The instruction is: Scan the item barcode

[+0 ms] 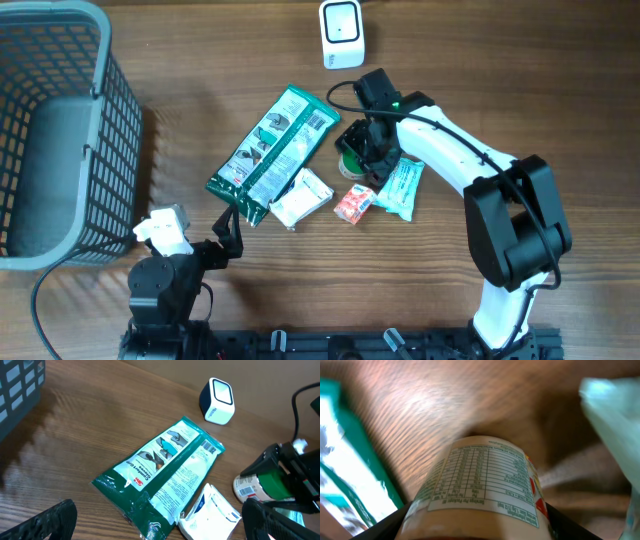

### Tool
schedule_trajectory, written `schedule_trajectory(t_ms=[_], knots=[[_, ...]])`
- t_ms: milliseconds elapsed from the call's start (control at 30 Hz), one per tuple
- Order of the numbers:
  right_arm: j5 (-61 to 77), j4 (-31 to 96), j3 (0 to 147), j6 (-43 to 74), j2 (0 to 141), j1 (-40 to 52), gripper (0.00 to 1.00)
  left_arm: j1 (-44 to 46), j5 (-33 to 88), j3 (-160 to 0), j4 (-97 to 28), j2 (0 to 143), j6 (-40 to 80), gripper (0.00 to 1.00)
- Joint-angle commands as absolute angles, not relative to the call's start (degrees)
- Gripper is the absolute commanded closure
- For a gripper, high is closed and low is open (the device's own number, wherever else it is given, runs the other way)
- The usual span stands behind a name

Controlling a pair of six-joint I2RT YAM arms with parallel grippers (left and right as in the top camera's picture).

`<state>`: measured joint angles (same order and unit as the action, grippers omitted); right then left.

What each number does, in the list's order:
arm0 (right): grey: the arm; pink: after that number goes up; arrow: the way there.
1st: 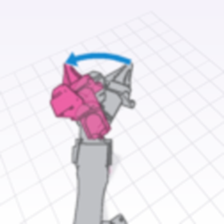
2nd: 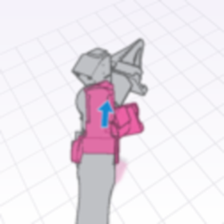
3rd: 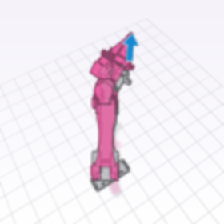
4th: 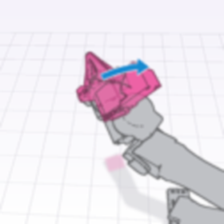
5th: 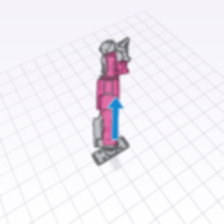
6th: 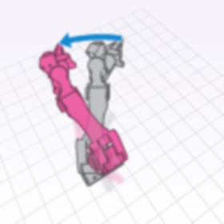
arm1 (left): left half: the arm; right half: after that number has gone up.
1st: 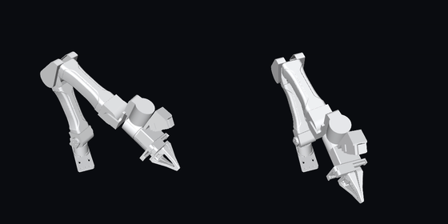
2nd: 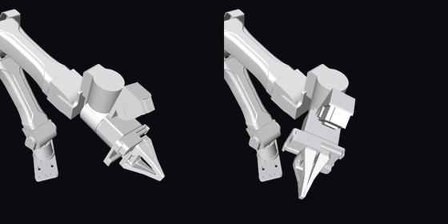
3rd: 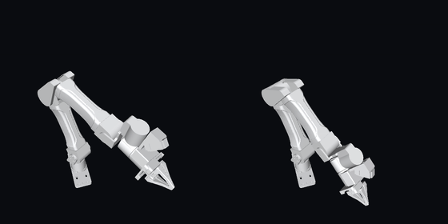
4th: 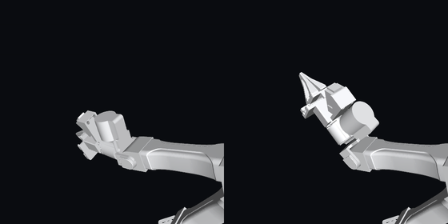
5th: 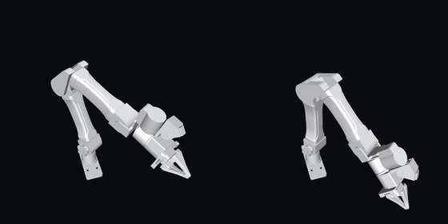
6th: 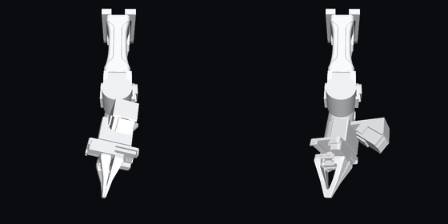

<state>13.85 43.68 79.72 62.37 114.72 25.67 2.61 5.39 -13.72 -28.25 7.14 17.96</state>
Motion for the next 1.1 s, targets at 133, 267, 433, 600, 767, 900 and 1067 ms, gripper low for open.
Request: schedule_trajectory(t_ms=[133,267,433,600,767,900,1067], knots=[[12.9,48.3,87.2,21.8,114.6,25.5,0.17,2.3,4.6,-13.3,-28.1,7.1,18.5,0.0],[13.0,49.3,87.7,20.8,114.6,25.5,0.09,2.3,4.6,-13.3,-28.1,7.1,18.5,0.0],[12.3,60.4,94.2,21.4,114.2,25.5,0.01,2.3,4.6,-13.3,-28.1,7.1,18.5,0.0],[5.1,81.0,113.6,28.1,113.0,25.5,0.0,2.3,4.6,-13.3,-28.1,7.1,18.5,0.0],[4.9,91.5,130.6,35.5,111.7,25.5,0.0,2.3,4.6,-13.3,-28.1,7.1,18.5,0.0],[3.8,90.1,131.9,35.2,110.8,25.5,0.0,2.3,4.6,-13.3,-28.1,7.1,18.5,0.0],[3.7,92.0,129.9,32.2,115.0,25.5,0.0,2.3,4.6,-13.3,-28.1,7.1,18.5,0.0]])
